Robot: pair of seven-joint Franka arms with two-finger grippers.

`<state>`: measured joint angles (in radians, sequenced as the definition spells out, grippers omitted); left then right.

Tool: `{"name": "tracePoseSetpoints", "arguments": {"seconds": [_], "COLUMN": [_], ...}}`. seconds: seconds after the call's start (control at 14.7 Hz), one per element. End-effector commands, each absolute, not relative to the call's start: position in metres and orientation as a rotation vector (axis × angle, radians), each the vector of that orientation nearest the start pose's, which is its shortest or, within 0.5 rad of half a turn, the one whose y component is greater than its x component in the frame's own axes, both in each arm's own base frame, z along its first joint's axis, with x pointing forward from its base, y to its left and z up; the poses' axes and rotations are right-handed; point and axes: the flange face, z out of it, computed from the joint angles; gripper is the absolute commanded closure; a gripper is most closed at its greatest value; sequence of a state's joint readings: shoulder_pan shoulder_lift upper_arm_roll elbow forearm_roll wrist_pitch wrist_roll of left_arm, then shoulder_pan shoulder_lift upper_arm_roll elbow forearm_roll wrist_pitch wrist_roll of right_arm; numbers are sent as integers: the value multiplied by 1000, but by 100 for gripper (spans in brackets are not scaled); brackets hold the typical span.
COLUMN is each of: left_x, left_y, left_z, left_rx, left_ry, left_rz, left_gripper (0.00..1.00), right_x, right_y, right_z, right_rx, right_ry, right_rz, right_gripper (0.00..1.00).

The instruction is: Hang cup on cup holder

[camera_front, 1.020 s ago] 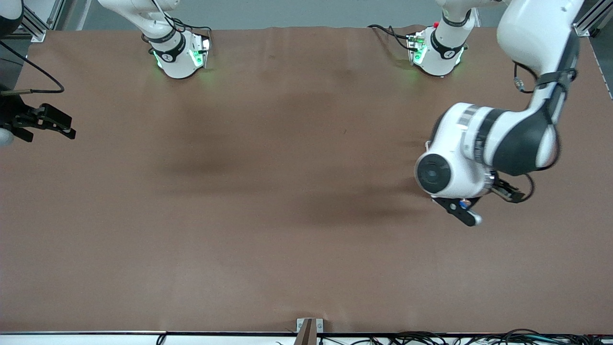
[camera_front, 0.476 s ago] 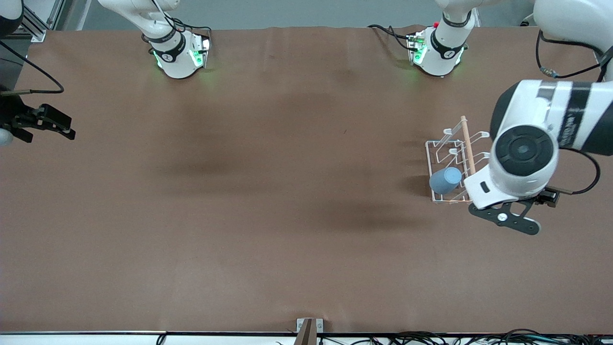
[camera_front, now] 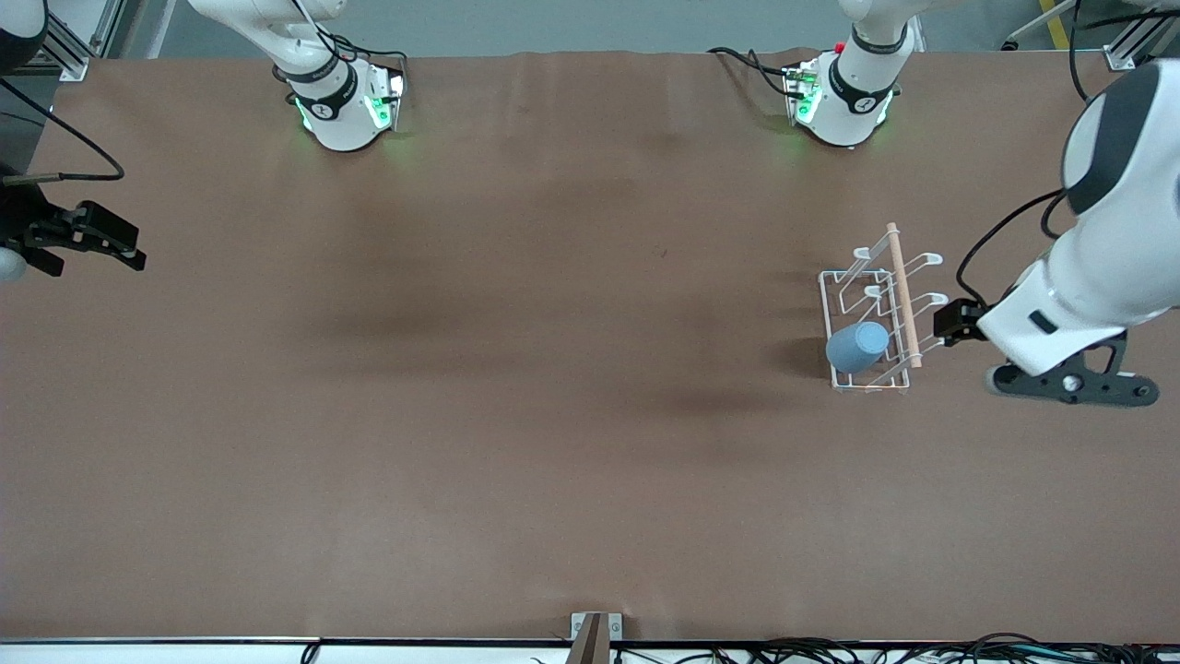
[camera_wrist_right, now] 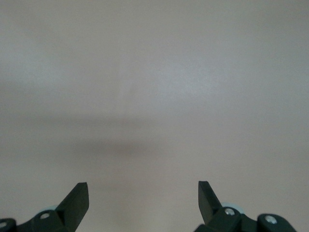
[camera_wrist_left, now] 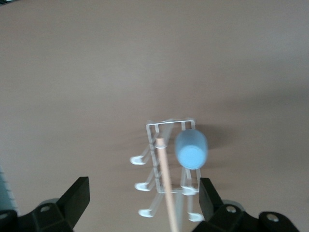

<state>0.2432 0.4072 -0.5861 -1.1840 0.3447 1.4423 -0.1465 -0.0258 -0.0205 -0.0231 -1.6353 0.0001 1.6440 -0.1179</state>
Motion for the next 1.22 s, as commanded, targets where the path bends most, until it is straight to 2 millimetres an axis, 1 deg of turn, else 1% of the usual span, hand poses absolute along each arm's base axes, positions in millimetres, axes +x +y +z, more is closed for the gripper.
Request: {"name": "tracePoseSetpoints", "arguments": {"seconds": [0.0, 0.14, 0.27, 0.34, 0.41, 0.54, 0.68, 0.82, 1.09, 1.16], "left_x": [612, 594, 579, 570, 561, 543, 521, 512, 510, 508], "left_y": [-79, -62, -59, -59, -52, -51, -49, -48, -48, -50], "left_z": [624, 644, 652, 653, 655, 652, 654, 650, 645, 647], "left_rx": [-3062, -3092, -3096, -3090, -3083, -3111, -3121, -3117, -3114, -3115], "left_ry": [54, -19, -29, -23, -40, -56, -73, -76, -34, -29], "left_rz": [22, -1, 1, 8, 11, 45, 49, 42, 42, 30], "left_gripper": [0, 0, 0, 0, 0, 0, 0, 0, 0, 0], "right_x": [549, 549, 549, 549, 549, 549, 550, 550, 550, 550], "right_y": [-22, -22, -23, -23, -22, -23, -23, -23, -25, -26], "right_z": [613, 613, 613, 613, 613, 613, 612, 612, 614, 614], "right_rx": [-3152, -3152, -3152, -3152, -3152, -3152, -3152, -3152, -3151, -3151], "right_ry": [-91, -91, -88, -88, -91, -88, -88, -88, -83, -81], "right_rz": [-59, -62, -62, -59, -59, -59, -57, -57, -64, -64], "right_gripper": [0, 0, 0, 0, 0, 0, 0, 0, 0, 0]}}
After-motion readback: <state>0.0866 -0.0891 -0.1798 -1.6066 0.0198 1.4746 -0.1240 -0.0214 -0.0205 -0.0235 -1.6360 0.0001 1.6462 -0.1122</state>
